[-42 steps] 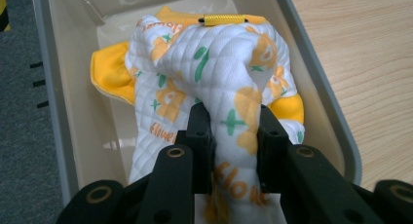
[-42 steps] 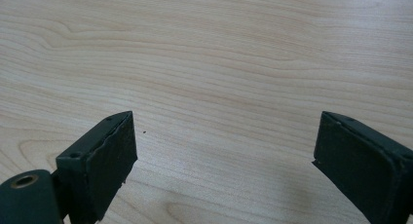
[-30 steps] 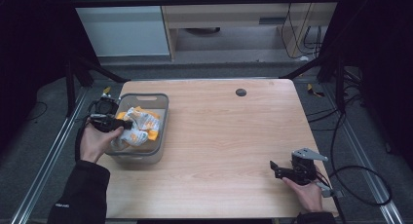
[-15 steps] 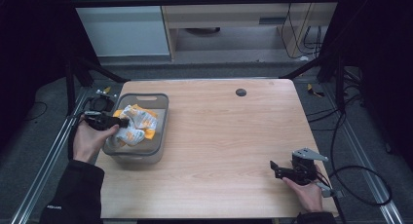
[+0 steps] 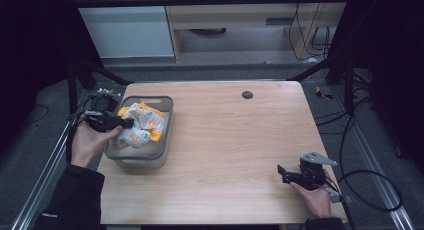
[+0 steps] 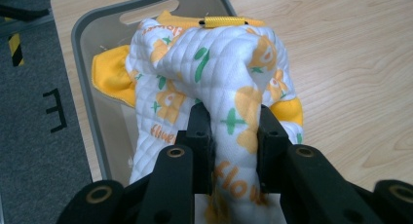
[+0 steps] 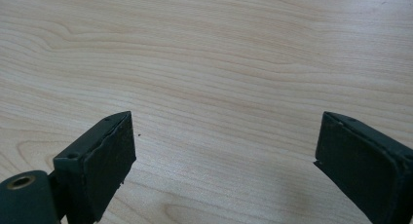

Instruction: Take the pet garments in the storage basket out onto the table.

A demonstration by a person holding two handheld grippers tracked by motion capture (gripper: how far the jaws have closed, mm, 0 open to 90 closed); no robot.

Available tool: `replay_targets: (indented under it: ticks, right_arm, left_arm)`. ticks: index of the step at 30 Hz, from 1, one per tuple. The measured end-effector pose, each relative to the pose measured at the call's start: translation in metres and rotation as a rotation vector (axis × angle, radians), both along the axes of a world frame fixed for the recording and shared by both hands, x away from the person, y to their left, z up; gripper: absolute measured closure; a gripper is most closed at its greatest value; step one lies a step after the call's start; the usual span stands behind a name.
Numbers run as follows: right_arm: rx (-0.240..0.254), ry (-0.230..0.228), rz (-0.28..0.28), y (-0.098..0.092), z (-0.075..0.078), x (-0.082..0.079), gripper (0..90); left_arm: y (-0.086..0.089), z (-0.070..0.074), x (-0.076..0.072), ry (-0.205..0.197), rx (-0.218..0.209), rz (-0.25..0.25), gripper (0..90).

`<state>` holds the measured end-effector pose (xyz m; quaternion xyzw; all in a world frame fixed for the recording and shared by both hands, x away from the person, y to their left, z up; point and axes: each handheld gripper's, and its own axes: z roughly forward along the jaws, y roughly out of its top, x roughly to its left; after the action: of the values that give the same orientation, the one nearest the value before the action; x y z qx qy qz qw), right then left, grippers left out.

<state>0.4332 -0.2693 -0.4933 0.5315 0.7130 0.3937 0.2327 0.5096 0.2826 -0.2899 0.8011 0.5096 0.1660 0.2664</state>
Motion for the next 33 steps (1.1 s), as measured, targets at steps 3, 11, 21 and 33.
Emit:
replay_targets:
  ticks: [3,11,21,33]
  right_arm:
    - [-0.003,-0.002,0.001,0.000,0.000,0.000,7.6]
    - [-0.001,-0.001,0.001,0.000,0.000,0.000,7.5]
    - [0.000,-0.005,0.001,0.000,0.001,0.000,7.5]
    - [-0.008,-0.014,0.001,-0.001,0.001,0.000,7.2]
  left_arm:
    - [-0.007,0.006,-0.004,-0.006,0.002,-0.026,72.9]
    - [-0.027,0.013,-0.011,-0.012,0.010,-0.093,72.9]
    - [-0.050,0.022,-0.019,-0.026,0.013,-0.166,72.9]
    - [-0.074,0.026,-0.026,-0.052,0.007,-0.241,72.9]
